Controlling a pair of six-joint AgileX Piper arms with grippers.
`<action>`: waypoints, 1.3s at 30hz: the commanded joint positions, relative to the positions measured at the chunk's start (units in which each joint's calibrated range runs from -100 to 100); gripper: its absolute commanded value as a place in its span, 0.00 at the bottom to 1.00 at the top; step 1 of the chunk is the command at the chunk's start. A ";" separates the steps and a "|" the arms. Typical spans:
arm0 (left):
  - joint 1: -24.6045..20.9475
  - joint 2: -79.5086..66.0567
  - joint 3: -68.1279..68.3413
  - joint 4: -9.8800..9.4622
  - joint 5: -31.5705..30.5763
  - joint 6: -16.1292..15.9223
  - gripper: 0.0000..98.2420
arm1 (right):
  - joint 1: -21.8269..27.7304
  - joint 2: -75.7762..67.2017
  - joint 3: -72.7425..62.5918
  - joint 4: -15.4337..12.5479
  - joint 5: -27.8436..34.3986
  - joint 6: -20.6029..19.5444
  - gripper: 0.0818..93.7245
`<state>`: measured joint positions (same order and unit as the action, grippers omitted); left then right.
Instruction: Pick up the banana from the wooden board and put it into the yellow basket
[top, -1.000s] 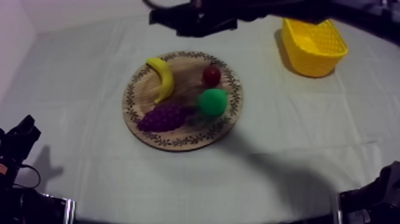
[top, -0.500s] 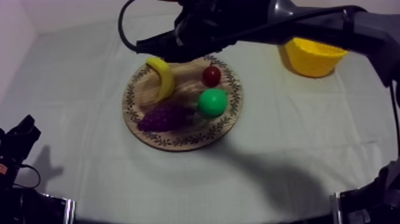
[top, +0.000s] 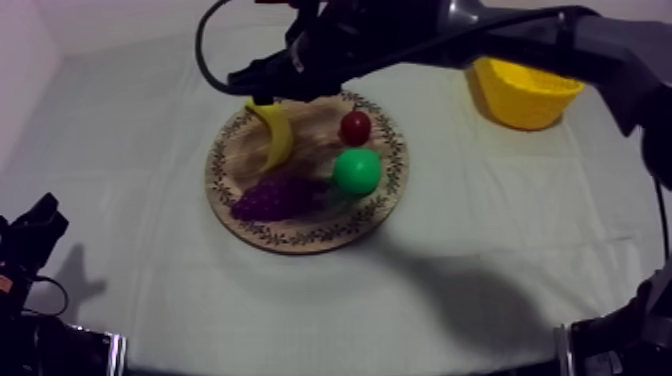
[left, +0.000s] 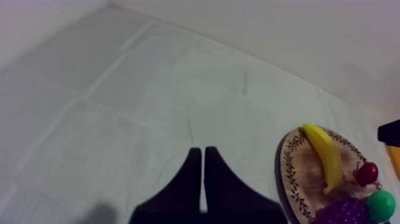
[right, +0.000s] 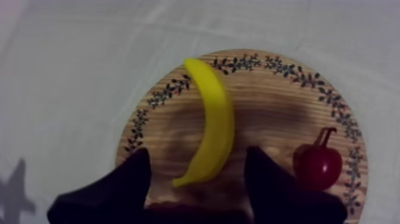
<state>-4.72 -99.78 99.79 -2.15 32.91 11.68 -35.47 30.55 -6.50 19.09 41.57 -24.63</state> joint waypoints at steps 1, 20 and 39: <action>-0.02 -0.05 -0.01 -0.03 0.00 0.00 0.00 | 0.22 2.58 -1.75 -0.05 0.01 0.47 0.51; -0.02 -0.05 -0.01 -0.03 0.00 0.02 0.00 | 1.30 21.76 -17.96 -3.03 1.56 7.13 0.47; -0.02 -0.05 -0.01 -0.03 0.00 0.00 0.00 | 1.60 14.50 -13.61 -1.92 3.06 6.73 0.19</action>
<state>-4.72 -99.78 99.79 -2.15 32.91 11.68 -34.04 48.84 -22.06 17.22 44.50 -17.87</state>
